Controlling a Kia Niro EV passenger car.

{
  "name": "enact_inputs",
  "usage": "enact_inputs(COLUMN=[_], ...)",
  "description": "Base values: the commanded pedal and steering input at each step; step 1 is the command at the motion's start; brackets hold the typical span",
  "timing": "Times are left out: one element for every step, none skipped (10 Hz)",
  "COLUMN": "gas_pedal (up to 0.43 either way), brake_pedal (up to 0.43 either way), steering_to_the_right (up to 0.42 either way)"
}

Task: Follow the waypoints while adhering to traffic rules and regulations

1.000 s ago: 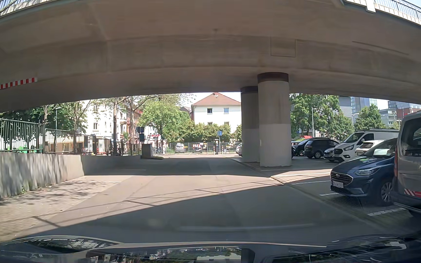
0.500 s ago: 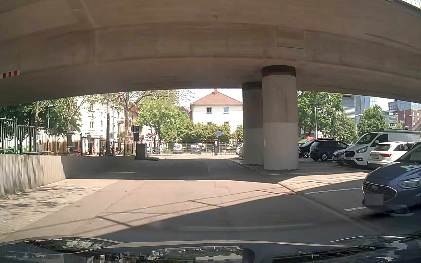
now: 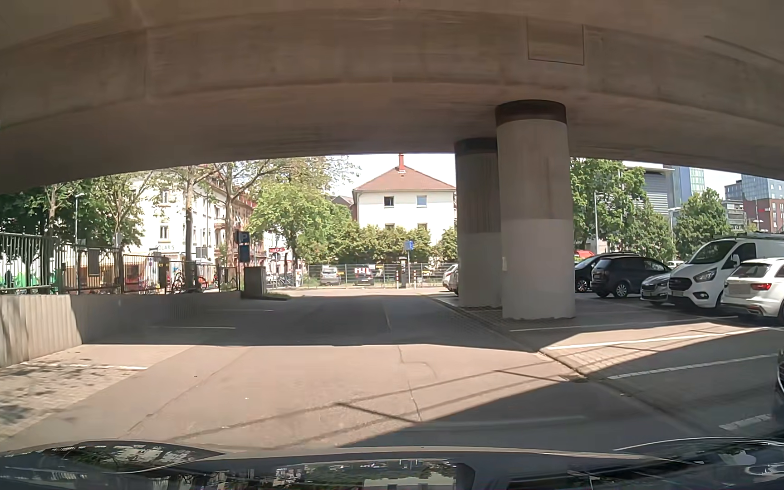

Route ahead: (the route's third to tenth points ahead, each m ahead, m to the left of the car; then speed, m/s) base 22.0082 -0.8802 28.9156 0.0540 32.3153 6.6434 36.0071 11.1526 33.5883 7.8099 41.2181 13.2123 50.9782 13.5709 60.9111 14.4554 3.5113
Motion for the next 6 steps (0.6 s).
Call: enact_inputs(gas_pedal=[0.0, 0.0, 0.0, 0.0, 0.0, 0.0], brake_pedal=[0.0, 0.0, 0.0, 0.0, 0.0, 0.0], steering_to_the_right=[-0.002, -0.004, -0.004, -0.004, -0.004, -0.004])
